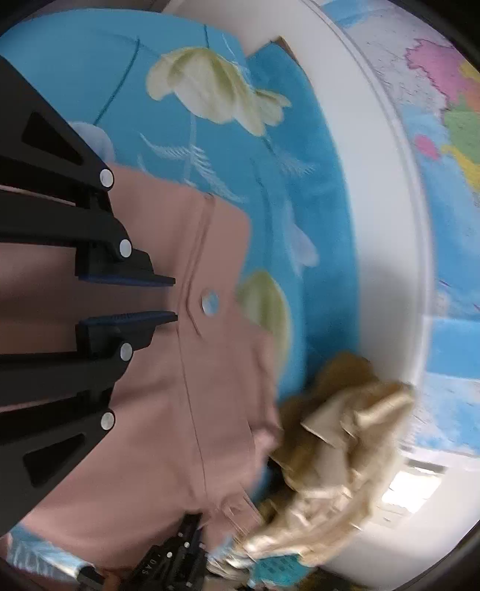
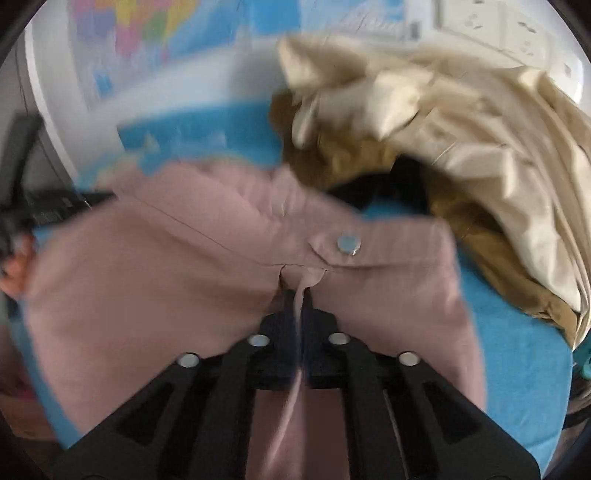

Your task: Fold large clothes

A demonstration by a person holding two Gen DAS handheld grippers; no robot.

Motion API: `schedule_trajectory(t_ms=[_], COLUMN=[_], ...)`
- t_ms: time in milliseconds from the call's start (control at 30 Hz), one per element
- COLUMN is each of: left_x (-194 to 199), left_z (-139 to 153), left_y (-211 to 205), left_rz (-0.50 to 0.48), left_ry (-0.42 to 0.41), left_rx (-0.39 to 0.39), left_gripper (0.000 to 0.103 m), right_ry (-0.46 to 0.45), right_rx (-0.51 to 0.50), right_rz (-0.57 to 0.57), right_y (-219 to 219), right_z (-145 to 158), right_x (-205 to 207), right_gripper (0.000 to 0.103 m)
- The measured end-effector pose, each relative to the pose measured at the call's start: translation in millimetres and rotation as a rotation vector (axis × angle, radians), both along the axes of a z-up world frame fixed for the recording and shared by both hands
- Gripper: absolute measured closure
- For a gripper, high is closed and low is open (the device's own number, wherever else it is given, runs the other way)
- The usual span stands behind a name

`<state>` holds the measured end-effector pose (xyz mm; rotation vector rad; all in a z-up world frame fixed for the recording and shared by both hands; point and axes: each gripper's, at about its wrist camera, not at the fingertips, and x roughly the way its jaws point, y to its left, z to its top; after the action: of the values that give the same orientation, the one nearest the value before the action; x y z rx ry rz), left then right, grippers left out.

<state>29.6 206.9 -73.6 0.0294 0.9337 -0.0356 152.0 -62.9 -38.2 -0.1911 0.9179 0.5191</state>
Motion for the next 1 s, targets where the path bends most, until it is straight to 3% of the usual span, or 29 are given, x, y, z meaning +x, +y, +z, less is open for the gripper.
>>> schedule_trajectory(t_ms=[200,267,333,400,500,533,600,633,700,733,767,833,967,1000], left_x=[-16.3,-32.0,-55.8,-72.6,-88.7,-93.7,-98.0,-97.9,-94.7,-91.5,-88.3,-80.0,-70.8,-74.2], left_z=[-2.5,10.2,23.8,29.6,27.4,23.5,11.2,5.4,-6.6,-12.9,-16.2,-22.8,-24.9,-21.3], left_y=[29.5,29.3,29.5,29.3,33.8,36.6,41.3,44.5,51.2,56.1,59.2,64.3,57.8,56.4], left_rz=[0.018,0.020,-0.010,-0.020,-0.038,-0.038,-0.037,-0.027,-0.016,-0.007,0.011,0.044,0.082,0.090], left_ry=[-0.032,-0.087,-0.156,-0.168,-0.163,-0.149,-0.115,-0.101,-0.070,-0.066,-0.068,-0.063,-0.049,-0.054], left_rx=[-0.082,-0.079,-0.086,-0.054,-0.036,-0.031,-0.012,-0.006,-0.028,-0.047,-0.051,-0.052,-0.003,0.010], left_gripper=[0.087,0.063,0.057,0.052,0.036,0.029,0.027,0.027,0.036,0.045,0.053,0.059,0.051,0.051], right_ry=[-0.001,0.016,0.007,-0.028,-0.032,-0.018,0.001,-0.004,0.002,0.004,0.008,0.015,0.029,0.029], right_rx=[0.096,0.110,0.150,0.181,0.214,0.222,0.188,0.131,0.035,0.053,0.076,0.124,0.146,0.152], right_rz=[-0.017,-0.023,-0.030,-0.028,0.010,0.027,0.058,0.067,0.047,0.033,0.022,-0.011,-0.064,-0.069], right_y=[-22.9,-25.2,-33.1,-40.6,-53.8,-52.0,-44.7,-40.0,-34.8,-38.8,-40.2,-47.9,-49.7,-50.4], right_z=[6.7,7.5,18.4,27.4,44.3,42.8,36.2,28.5,9.5,5.8,2.8,1.0,-2.4,-0.2], right_x=[2.4,4.2,-6.6,-16.8,-40.4,-44.9,-53.8,-55.6,-49.3,-45.6,-40.6,-26.2,-16.6,-18.2], right_gripper=[0.092,0.083,0.053,0.048,0.046,0.046,0.055,0.076,0.094,0.100,0.101,0.103,0.103,0.097])
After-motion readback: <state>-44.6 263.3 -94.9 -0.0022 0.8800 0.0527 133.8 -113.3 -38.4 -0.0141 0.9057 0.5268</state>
